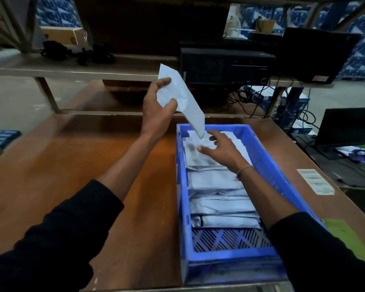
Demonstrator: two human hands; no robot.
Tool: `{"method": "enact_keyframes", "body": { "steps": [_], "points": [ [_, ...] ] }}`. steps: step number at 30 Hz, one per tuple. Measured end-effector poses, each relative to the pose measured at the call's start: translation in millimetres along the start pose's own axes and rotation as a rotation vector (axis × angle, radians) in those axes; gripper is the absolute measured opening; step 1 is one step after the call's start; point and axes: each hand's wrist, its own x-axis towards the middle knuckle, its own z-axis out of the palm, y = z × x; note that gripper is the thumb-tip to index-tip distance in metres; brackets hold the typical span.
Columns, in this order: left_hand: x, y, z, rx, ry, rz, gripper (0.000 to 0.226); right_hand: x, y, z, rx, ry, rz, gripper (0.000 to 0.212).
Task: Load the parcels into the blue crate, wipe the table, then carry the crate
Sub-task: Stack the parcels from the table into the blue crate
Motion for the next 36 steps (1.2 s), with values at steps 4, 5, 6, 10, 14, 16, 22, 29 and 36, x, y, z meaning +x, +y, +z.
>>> {"method": "enact_keyframes", "body": {
  "steps": [4,5,6,10,14,16,22,29,36],
  "points": [
    [1.2,-3.7,9.2,-0.093,0.009,-0.060,0.046,7.9,-22.7,1.0,0.891,-0.011,0.355,0.027],
    [0.7,-6.3,10.4,-0.115,0.007,-0.080,0.046,9.0,-22.1,-2.3,1.047,0.013,0.422,0.026],
    [-0.6,-8.9,11.6,-0.132,-0.001,-0.098,0.046,9.8,-20.0,-6.4,1.144,0.024,0.442,0.027],
    [-14.8,-21.6,14.8,-0.114,-0.072,-0.149,0.044,15.2,-2.8,-24.5,1.077,0.114,0.352,0.021],
    [-28.2,-36.1,23.0,0.204,-0.240,-0.159,0.041,7.6,23.0,-56.7,0.656,0.279,0.221,0.050],
    [-34.3,-40.0,29.7,0.427,-0.358,-0.115,0.040,2.8,41.2,-72.6,0.371,0.314,0.115,0.053],
    [-58.1,-41.9,58.6,0.956,-0.715,-0.066,0.029,-2.4,70.2,-78.6,-0.353,0.152,0.092,0.054],
    [-68.4,-38.3,67.6,1.345,-0.692,-0.030,0.032,-6.7,82.0,-68.6,-0.582,0.072,0.091,0.056],
    [-87.7,-49.8,80.5,1.346,-0.804,0.101,0.029,-17.7,86.8,-52.6,-0.712,0.040,-0.167,0.060]
  ]
}}
